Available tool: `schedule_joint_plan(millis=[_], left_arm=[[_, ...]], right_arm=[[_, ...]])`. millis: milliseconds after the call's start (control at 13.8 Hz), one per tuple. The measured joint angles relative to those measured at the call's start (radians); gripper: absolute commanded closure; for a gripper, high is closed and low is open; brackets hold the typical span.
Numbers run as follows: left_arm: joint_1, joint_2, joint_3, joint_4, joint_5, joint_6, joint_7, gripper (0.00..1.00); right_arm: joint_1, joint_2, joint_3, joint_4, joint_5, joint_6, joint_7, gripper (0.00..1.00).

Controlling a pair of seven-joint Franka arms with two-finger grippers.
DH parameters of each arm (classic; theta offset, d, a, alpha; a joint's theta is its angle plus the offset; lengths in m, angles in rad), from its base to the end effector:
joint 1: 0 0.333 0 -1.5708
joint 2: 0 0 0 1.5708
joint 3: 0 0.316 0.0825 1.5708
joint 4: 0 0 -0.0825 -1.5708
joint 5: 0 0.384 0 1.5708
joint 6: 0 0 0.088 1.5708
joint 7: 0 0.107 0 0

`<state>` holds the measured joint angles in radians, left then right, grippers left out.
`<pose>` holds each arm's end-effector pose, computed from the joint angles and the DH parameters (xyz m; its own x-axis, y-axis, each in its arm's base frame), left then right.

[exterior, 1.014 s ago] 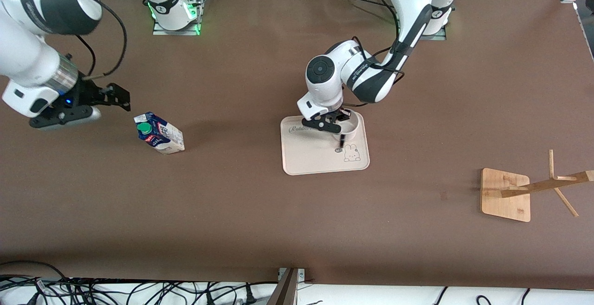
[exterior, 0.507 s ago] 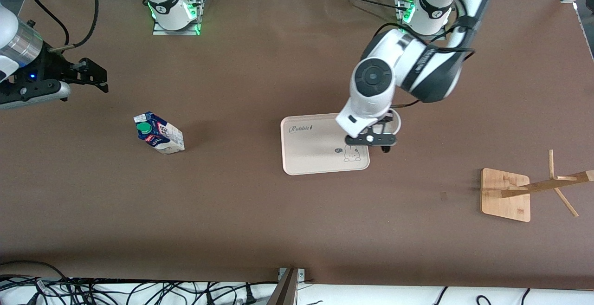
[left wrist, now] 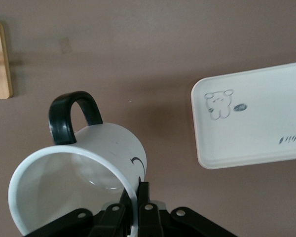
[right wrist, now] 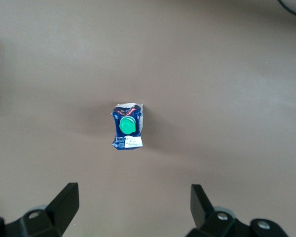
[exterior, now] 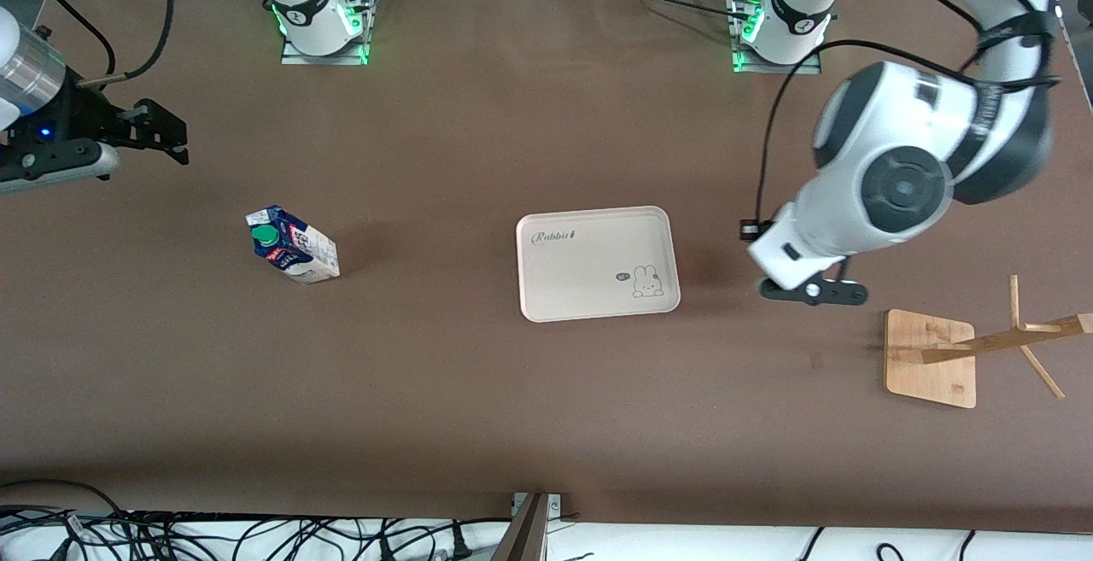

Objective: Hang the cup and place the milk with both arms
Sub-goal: 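Lift the white mug and carry it toward the wooden stand with the left gripper, then lower the mug handle onto a stand peg with the left gripper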

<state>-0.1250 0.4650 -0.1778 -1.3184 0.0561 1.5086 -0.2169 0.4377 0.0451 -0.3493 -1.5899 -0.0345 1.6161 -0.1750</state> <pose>0.6410 -0.1706 0.4547 0.9617 -0.0747 -0.2637 -0.0864 -0.9957 -0.0330 0.5681 0.0510 0.5956 0.9648 0.2617 -0.0247 0.2626 -0.9638 0.0463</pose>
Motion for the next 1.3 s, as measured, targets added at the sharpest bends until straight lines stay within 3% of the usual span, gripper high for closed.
schedule_joint_plan(millis=[435,580,797,942,1087,1304], left_arm=[[0.135,-0.002,0.001,0.021,-0.002,-0.177,0.198,1.00],[0.159,-0.016,0.000,0.034,-0.003,-0.197,0.227,1.00],[0.166,-0.055,0.000,0.037,-0.003,-0.217,0.241,1.00],[0.167,-0.072,0.000,0.052,-0.003,-0.227,0.241,1.00],[0.176,-0.077,0.001,0.097,-0.003,-0.260,0.259,1.00],[0.215,-0.078,0.006,0.124,-0.003,-0.278,0.334,1.00]], right_arm=[[-0.033,0.018,0.004,0.007,0.002,-0.047,0.000,0.00],[-0.133,0.018,0.072,0.007,0.008,-0.062,-0.002,0.00],[-0.301,0.018,0.238,0.007,0.011,-0.067,-0.003,0.00],[-0.374,0.017,0.318,0.005,0.011,-0.068,-0.003,0.00],[-0.416,0.016,0.362,0.005,0.011,-0.068,-0.003,0.00],[-0.425,0.014,0.374,0.005,0.011,-0.067,-0.003,0.00]])
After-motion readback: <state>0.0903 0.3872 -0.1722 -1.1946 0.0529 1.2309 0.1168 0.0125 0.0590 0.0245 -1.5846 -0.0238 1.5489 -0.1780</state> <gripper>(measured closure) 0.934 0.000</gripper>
